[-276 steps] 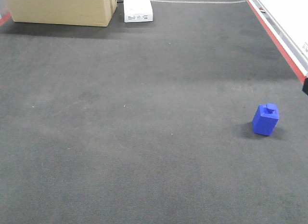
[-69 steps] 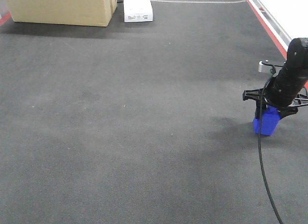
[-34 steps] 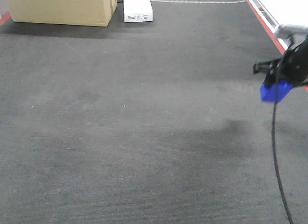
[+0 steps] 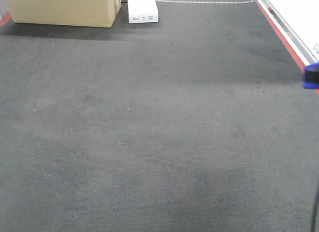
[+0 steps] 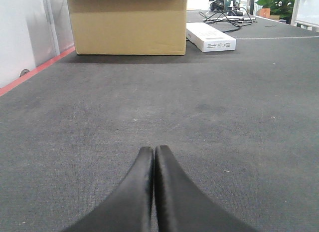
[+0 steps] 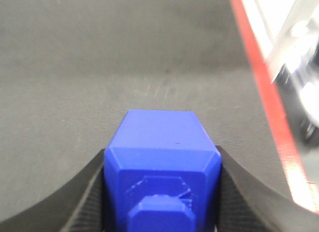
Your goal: Pour parts from conveyor to right shelf
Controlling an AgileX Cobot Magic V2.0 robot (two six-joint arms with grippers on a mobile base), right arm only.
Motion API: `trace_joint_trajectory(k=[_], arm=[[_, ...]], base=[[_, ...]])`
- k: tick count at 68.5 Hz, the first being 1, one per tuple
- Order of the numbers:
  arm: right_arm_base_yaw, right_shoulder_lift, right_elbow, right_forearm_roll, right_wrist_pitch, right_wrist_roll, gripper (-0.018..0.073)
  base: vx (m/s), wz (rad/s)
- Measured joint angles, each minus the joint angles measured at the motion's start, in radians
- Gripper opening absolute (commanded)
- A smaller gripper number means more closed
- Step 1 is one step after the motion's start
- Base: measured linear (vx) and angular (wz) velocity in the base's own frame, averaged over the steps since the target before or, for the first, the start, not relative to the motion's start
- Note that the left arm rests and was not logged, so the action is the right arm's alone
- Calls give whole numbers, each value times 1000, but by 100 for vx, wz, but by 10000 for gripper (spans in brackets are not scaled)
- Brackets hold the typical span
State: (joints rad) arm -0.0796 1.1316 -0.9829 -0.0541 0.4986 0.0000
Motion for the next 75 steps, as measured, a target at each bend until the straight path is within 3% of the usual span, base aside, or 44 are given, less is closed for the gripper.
trace_joint_trajectory(k=[41, 60, 75], arm=[[0, -800, 511, 16, -78, -31, -6], [0, -1071, 614, 33, -19, -66, -6], [0, -1114, 616, 134, 40, -173, -6]], base=[[0, 0], [0, 0], [0, 0]])
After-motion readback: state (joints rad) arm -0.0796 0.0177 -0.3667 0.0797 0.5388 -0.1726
